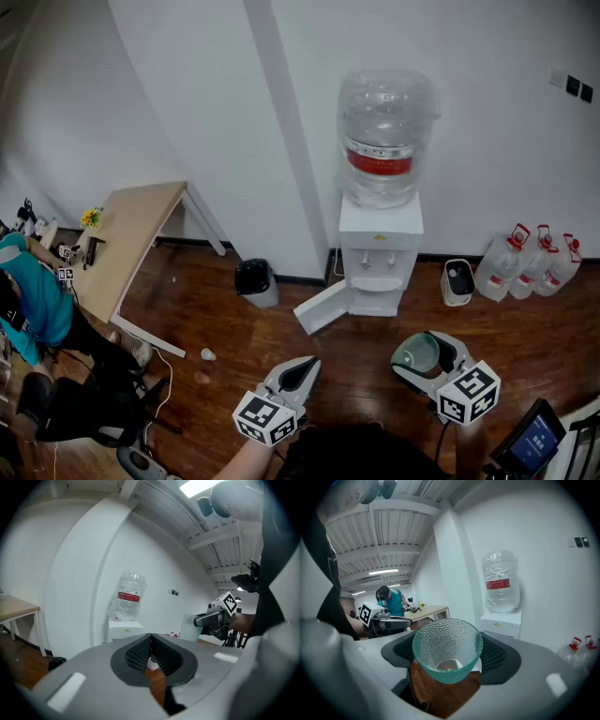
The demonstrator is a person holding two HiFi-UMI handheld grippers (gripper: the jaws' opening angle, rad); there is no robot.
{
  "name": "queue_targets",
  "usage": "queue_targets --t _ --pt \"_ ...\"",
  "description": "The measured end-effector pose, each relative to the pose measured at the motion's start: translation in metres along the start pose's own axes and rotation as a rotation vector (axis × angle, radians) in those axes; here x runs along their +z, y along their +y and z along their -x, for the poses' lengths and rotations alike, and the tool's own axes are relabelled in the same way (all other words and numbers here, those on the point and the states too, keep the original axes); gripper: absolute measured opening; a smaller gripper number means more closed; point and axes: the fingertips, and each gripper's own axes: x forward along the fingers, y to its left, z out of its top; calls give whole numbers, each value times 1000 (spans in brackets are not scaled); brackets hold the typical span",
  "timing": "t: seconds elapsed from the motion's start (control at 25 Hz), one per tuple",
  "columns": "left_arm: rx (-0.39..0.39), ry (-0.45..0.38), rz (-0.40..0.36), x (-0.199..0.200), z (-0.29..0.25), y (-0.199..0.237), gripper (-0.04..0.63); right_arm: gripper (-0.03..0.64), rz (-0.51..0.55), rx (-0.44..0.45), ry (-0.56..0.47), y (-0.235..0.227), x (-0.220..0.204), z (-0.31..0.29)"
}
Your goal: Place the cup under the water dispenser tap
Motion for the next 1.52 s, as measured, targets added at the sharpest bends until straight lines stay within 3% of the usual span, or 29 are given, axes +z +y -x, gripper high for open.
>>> queue_targets --t 0.32,0.56,1.08,1.52 --pt "44 2 16 2 -27 6 2 394 12 26 34 -37 -7 -13" --pt "38 -27 51 2 -48 49 2 393 -2 18 43 -60 -7 -57" --pt "-93 -13 43 28 -96 198 2 393 -26 -113 92 -100 19 -200" --pt "-191 31 79 19 -124 252 2 393 -29 -190 157 -130 12 -262"
